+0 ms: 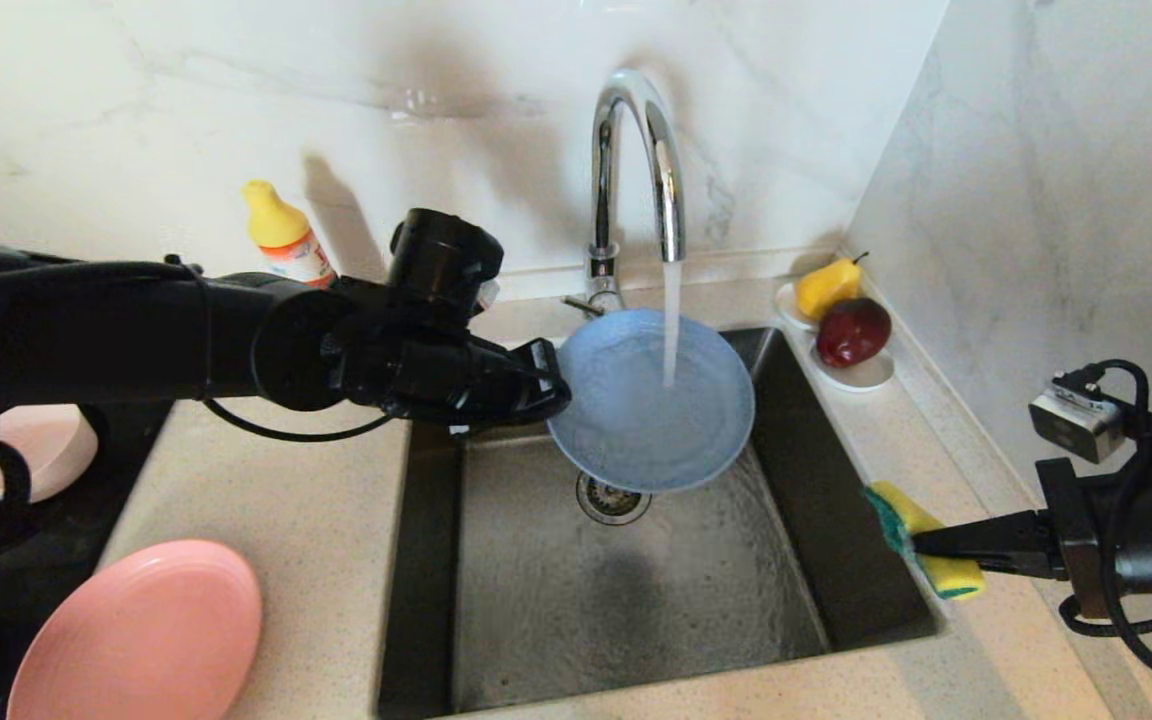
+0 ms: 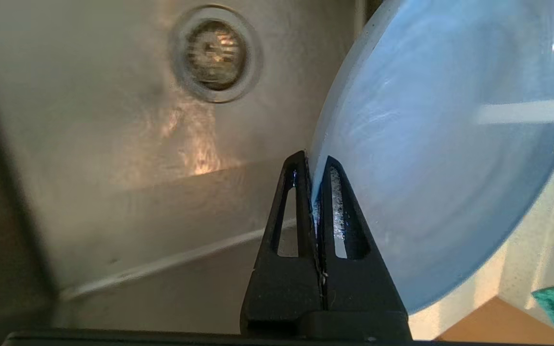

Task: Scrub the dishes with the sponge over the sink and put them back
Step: Wash the plate

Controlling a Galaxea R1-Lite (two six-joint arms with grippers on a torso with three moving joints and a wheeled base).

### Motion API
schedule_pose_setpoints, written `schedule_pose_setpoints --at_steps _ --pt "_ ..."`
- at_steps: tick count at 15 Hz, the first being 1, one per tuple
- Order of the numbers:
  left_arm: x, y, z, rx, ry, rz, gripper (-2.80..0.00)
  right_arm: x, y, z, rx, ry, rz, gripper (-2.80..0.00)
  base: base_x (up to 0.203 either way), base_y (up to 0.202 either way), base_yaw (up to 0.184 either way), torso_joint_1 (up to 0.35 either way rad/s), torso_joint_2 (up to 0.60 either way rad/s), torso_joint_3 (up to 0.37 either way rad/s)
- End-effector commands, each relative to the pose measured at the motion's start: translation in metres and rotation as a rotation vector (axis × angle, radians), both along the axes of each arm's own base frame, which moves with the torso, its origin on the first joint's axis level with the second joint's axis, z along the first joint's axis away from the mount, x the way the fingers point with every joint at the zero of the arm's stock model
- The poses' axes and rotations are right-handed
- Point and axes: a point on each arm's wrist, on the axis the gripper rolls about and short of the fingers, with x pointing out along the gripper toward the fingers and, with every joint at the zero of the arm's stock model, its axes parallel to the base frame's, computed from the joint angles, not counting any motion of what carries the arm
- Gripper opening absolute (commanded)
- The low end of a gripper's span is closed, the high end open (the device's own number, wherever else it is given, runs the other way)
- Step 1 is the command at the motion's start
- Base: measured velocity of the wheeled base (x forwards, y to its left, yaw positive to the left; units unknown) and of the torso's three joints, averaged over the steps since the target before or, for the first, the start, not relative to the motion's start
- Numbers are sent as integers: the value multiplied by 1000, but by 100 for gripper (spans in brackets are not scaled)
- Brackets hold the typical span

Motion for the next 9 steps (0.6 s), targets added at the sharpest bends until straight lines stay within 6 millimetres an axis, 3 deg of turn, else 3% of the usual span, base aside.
schedule_pose_setpoints --at_steps 1,6,9 --pt "5 -21 -16 9 31 -33 -280 -4 0 2 5 -10 1 -280 0 0 0 0 0 0" --pt "7 -43 -29 -32 86 -37 -280 -5 -1 2 5 -9 1 -280 0 0 0 0 0 0" --pt "7 -41 -36 9 96 18 -280 -4 0 -4 3 6 2 -280 0 0 0 0 0 0"
